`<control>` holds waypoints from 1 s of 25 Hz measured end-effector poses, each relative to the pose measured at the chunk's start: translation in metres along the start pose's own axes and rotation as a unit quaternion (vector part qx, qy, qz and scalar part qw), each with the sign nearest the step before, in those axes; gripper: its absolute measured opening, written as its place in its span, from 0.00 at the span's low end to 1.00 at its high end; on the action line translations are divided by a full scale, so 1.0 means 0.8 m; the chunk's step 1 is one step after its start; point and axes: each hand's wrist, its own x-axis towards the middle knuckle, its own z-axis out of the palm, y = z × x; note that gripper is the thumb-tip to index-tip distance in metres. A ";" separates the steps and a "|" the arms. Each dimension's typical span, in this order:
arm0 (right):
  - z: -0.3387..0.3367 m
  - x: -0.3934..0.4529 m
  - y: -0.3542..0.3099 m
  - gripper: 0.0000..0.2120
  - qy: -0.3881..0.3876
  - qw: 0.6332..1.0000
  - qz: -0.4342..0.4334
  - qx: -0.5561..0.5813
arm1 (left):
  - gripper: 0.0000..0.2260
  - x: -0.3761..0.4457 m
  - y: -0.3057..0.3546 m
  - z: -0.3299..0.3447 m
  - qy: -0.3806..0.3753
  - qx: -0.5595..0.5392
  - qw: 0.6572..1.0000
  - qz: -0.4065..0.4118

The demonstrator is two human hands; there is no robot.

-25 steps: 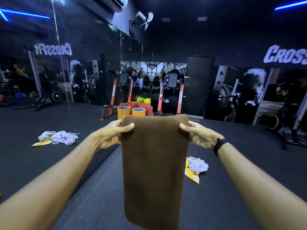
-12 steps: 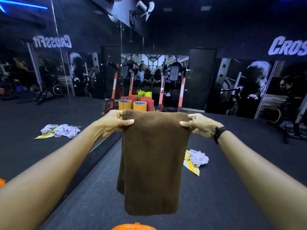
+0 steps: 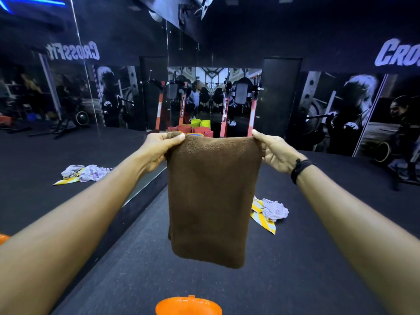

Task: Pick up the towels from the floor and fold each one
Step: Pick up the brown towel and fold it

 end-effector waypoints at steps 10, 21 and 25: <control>-0.003 0.000 -0.013 0.23 0.005 0.995 -0.095 -0.030 | 0.27 0.001 0.019 -0.004 0.032 -0.021 0.999 0.038; -0.007 0.003 0.006 0.07 0.068 0.854 -0.210 -0.470 | 0.07 -0.001 0.004 -0.011 0.040 0.390 0.907 0.153; -0.010 0.005 0.017 0.05 0.048 0.844 -0.172 -0.506 | 0.08 0.000 -0.005 -0.015 -0.029 0.422 0.898 0.121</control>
